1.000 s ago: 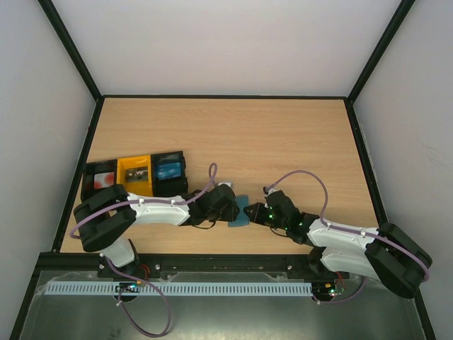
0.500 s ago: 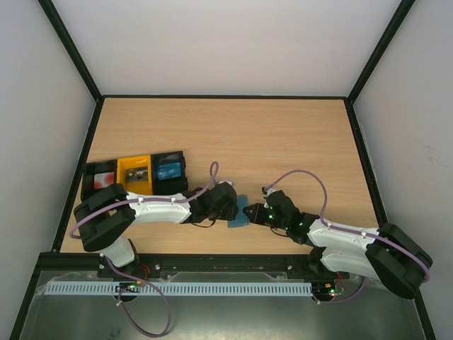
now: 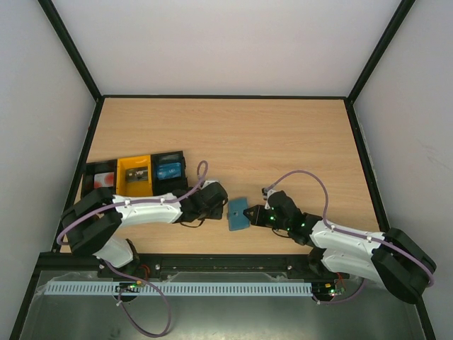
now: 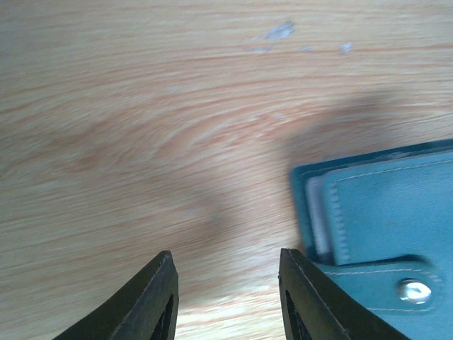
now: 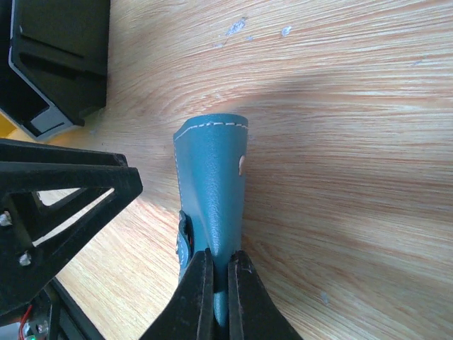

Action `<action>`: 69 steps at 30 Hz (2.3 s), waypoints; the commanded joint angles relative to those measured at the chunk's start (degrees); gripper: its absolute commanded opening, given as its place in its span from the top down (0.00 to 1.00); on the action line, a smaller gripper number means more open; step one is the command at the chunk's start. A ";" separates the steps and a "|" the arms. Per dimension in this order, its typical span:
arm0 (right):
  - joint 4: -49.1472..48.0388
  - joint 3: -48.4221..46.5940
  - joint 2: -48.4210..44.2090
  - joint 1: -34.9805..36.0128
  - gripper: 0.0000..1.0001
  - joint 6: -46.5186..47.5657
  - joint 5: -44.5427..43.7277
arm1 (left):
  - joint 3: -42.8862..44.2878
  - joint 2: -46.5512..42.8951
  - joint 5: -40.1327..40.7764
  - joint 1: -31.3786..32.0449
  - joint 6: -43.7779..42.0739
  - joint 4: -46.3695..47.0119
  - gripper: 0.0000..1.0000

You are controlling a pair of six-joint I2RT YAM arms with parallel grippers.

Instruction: Take the credit cards out of the card holder

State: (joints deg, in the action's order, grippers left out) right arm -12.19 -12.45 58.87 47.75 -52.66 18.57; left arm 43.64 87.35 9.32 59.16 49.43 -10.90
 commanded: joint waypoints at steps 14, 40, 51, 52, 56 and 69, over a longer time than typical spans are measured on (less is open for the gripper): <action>-3.71 1.17 -0.01 0.24 0.98 -1.15 3.91 | -2.32 -5.43 -14.23 -0.09 -1.71 12.09 0.49; 4.05 0.32 -6.64 0.24 0.98 0.23 -5.29 | 6.84 7.66 -1.87 3.35 -1.50 -9.35 0.54; 4.32 0.98 -6.90 0.24 0.98 0.29 -6.35 | 5.71 5.25 1.65 3.25 -0.92 -12.79 0.54; 4.05 1.14 -6.66 0.24 0.98 0.28 -6.01 | 5.53 5.15 1.48 3.18 -0.97 -12.89 0.53; 3.33 1.26 -5.26 0.24 0.98 0.86 -3.27 | 5.65 4.14 0.35 3.30 -1.44 -13.59 0.53; 8.04 -0.87 -5.65 0.24 0.98 6.60 -3.33 | -4.54 -5.07 -8.89 0.01 1.32 2.78 0.50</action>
State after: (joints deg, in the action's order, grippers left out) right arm -8.32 -11.81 55.40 48.05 -49.60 17.02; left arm 42.68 82.96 4.45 60.99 49.56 -13.85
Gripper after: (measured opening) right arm 0.022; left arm 0.496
